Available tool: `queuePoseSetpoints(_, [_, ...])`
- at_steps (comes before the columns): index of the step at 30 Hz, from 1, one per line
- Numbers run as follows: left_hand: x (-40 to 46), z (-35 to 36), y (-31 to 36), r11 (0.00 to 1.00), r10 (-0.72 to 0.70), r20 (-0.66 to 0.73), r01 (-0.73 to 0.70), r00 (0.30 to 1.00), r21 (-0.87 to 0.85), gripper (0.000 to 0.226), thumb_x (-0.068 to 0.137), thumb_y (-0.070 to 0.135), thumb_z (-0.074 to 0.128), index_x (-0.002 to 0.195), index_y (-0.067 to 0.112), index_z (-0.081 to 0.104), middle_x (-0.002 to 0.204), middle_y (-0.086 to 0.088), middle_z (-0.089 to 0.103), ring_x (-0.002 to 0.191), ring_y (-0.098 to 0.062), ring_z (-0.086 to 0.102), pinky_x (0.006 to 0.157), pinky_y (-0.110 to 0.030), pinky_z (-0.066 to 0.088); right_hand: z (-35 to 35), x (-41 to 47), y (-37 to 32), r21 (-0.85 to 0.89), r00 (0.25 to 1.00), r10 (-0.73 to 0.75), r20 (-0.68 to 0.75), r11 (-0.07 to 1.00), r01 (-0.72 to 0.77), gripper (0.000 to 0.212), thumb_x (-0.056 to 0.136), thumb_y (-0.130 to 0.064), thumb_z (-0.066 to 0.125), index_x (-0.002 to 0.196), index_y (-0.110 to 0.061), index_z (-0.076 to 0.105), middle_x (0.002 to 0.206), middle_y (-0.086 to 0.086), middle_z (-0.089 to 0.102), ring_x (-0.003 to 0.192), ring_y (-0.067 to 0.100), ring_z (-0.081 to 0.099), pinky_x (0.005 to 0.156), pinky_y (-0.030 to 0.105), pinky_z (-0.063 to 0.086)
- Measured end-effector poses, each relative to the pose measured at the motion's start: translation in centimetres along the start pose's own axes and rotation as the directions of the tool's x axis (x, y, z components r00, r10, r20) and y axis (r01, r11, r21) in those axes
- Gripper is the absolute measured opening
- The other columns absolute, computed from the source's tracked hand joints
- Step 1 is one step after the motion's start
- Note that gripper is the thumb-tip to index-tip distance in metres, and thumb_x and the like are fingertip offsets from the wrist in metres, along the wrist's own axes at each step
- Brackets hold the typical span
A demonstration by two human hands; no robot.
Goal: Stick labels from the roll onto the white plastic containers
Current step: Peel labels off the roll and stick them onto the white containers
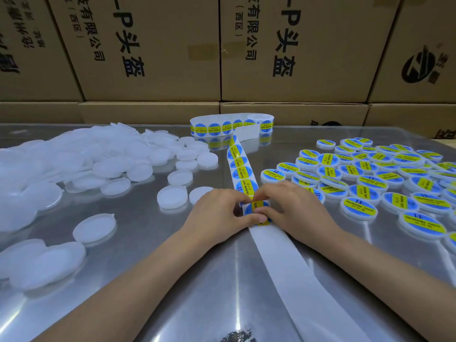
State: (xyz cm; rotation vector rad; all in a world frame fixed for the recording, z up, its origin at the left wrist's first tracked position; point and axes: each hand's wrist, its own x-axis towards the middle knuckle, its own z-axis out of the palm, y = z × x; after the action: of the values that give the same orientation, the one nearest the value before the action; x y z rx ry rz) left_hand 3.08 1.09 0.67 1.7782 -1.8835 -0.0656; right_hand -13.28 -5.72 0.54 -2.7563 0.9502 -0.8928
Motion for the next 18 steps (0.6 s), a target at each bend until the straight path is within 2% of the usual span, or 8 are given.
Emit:
queuePoseSetpoints(4, [-0.2,-0.4,0.2,1.0,-0.005,0.023,0.006,1.0,-0.019,0.054,0.066,0.079,0.056,0.085,0.03,0.069,0.053,0.004,0.042,0.057,-0.009,0.042,0.049,-0.024,0.027,-0.3,-0.3,-0.4,0.047,0.993,-0.086,-0.076,0.995,0.09,0.011,0.083,-0.032,0.068,0.086,-0.021,0.066,0.089,-0.003,0.067,0.095,0.018,0.057,0.075,0.043,0.047])
queuePoseSetpoints(6, [-0.2,-0.8,0.4,0.999,-0.002,0.064,0.005,0.998,-0.044,0.06,0.063,0.085,0.047,0.082,0.032,0.067,0.052,0.005,0.04,0.055,-0.01,0.04,0.049,-0.026,0.028,-0.5,-0.3,-0.7,0.184,0.991,-0.019,-0.129,0.982,0.043,0.019,0.085,-0.037,0.064,0.079,-0.019,0.061,0.088,-0.006,0.067,0.092,0.015,0.057,0.079,0.039,0.046])
queuePoseSetpoints(8, [-0.3,-1.2,0.6,0.995,0.012,0.117,0.0,0.993,-0.101,0.064,0.067,0.086,0.032,0.076,0.031,0.064,0.056,0.003,0.045,0.058,-0.013,0.043,0.054,-0.033,0.036,-0.7,0.0,-0.9,0.399,0.981,0.116,-0.152,0.916,-0.047,0.031,0.089,-0.041,0.056,0.078,-0.012,0.061,0.085,-0.003,0.067,0.089,0.018,0.058,0.08,0.036,0.045])
queuePoseSetpoints(10, [-0.4,-1.4,0.5,0.991,0.041,0.159,-0.021,0.986,-0.13,0.069,0.073,0.083,0.02,0.079,0.031,0.065,0.072,-0.003,0.06,0.071,-0.018,0.053,0.069,-0.044,0.046,-1.0,0.1,-1.1,0.581,0.963,0.232,-0.137,0.807,-0.112,0.044,0.09,-0.046,0.05,0.081,-0.006,0.065,0.084,0.003,0.068,0.087,0.019,0.061,0.078,0.029,0.045])
queuePoseSetpoints(11, [-0.4,-1.4,0.4,0.991,0.047,0.169,-0.025,0.984,-0.128,0.075,0.074,0.081,0.015,0.086,0.029,0.067,0.081,-0.004,0.065,0.078,-0.021,0.057,0.076,-0.046,0.046,-1.2,0.1,-1.3,0.655,0.95,0.285,-0.124,0.743,-0.137,0.047,0.089,-0.049,0.048,0.081,-0.007,0.068,0.085,0.001,0.069,0.086,0.013,0.062,0.075,0.022,0.045])
queuePoseSetpoints(13, [-0.4,-1.4,0.2,0.991,0.031,0.176,-0.008,0.984,-0.134,0.084,0.074,0.081,0.008,0.098,0.028,0.068,0.093,-0.005,0.069,0.089,-0.02,0.06,0.083,-0.044,0.046,-1.6,0.2,-1.5,0.765,0.918,0.386,-0.088,0.617,-0.186,0.047,0.088,-0.055,0.046,0.071,-0.02,0.072,0.086,-0.002,0.07,0.083,0.0,0.061,0.073,0.013,0.043])
queuePoseSetpoints(16, [-0.4,-1.4,0.1,0.986,0.0,0.169,0.028,0.986,-0.166,0.082,0.077,0.081,0.013,0.1,0.026,0.068,0.097,0.0,0.069,0.093,-0.015,0.059,0.086,-0.038,0.046,-2.1,0.6,-1.8,0.879,0.884,0.464,0.061,0.395,-0.268,0.052,0.078,-0.065,0.04,0.05,-0.029,0.066,0.09,0.004,0.072,0.082,0.003,0.064,0.07,0.021,0.048])
queuePoseSetpoints(18, [-0.2,-1.4,-0.3,0.983,-0.045,0.069,0.056,0.997,-0.172,0.056,0.086,0.071,0.035,0.105,0.03,0.068,0.104,0.01,0.067,0.098,-0.008,0.057,0.087,-0.03,0.045,-2.3,0.6,-1.8,0.922,0.877,0.457,0.147,0.258,-0.289,0.048,0.073,-0.064,0.042,0.051,-0.026,0.063,0.09,0.001,0.073,0.085,0.006,0.066,0.074,0.027,0.052])
